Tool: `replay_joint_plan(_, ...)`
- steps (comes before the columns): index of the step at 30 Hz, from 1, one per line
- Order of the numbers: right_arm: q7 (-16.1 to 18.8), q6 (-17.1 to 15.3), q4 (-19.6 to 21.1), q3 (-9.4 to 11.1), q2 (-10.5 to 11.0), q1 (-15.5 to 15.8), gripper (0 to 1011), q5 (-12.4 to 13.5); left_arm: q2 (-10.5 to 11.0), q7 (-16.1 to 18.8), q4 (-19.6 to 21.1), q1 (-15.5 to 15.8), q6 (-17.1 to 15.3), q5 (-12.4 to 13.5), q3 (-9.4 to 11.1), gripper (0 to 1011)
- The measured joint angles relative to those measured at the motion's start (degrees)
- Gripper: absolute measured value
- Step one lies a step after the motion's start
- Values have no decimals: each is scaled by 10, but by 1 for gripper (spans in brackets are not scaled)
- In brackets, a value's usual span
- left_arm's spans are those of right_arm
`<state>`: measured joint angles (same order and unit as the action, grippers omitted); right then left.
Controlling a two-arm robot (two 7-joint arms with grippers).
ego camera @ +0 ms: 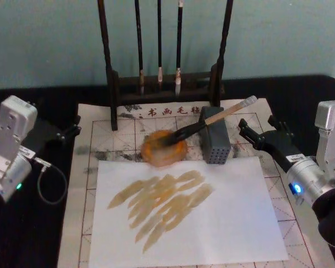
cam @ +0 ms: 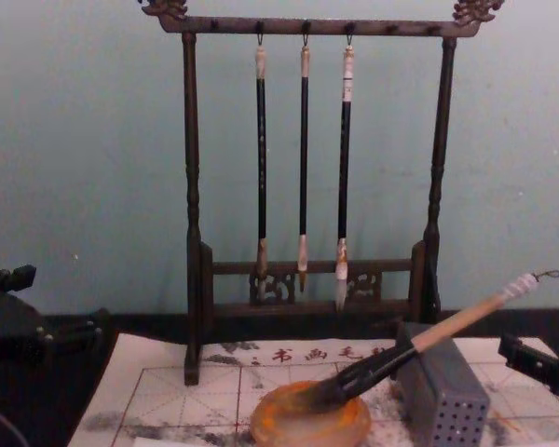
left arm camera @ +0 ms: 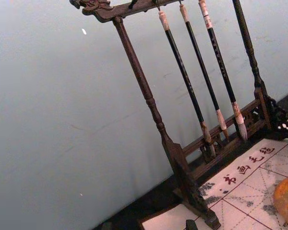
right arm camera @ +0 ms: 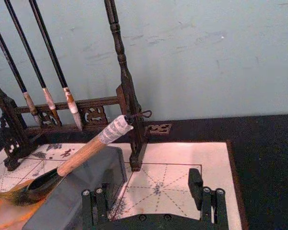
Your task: Pick up the brush from the inkstone, write on the paper, then place the brush back to its original position.
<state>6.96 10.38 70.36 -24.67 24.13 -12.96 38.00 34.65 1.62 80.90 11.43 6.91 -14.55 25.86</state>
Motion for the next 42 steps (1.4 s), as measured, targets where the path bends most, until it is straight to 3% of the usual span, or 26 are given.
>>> replay_joint_plan(42, 1, 0, 1, -1, 2, 0, 1000, 1, 0, 0, 0, 0, 0, 0, 0, 1001)
